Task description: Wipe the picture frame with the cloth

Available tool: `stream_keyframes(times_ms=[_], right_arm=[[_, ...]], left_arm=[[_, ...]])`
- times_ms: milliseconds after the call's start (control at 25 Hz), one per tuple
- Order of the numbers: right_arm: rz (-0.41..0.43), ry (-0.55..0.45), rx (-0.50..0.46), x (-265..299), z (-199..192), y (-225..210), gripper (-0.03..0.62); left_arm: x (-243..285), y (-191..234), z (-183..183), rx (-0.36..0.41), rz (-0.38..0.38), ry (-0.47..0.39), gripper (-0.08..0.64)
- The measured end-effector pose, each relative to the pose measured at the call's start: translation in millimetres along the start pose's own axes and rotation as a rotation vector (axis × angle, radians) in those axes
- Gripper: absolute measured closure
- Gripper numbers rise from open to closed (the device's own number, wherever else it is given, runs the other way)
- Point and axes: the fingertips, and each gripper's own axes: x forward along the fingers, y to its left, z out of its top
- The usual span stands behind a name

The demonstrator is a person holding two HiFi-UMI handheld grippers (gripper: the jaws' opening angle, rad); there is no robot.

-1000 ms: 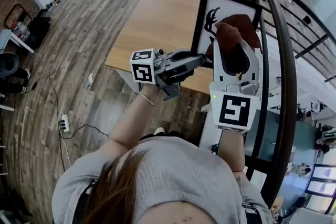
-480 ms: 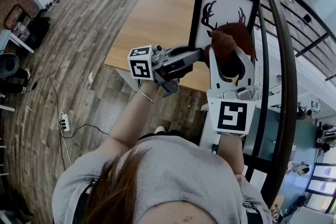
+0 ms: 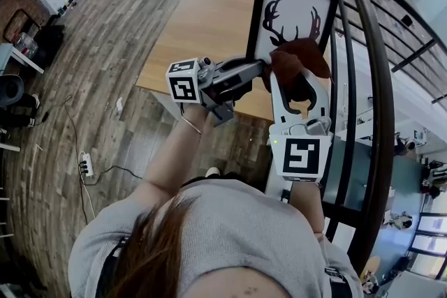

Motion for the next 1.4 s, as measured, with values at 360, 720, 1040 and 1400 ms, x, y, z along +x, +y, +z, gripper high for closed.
stream_keyframes(times_ms=[360, 720, 1040, 1400], right_arm=[[0.053, 0.030, 0.062, 0, -15, 5, 0.459], [0.125, -0.070, 0.086, -12, -2, 18, 0.459], [-0.052, -0.206, 0.084, -43, 50, -65, 0.459], [-0.394, -0.156, -0.208, -1, 97, -157, 0.459]], left_arm=[[-2, 12, -4, -0.027, 0.035, 0.014, 0.505], [-13, 15, 3, -0.050, 0.031, -0.059, 0.505], [-17, 17, 9, -0.076, 0.016, -0.115, 0.505], [-8, 12, -9, -0.056, 0.013, -0.011, 0.505]])
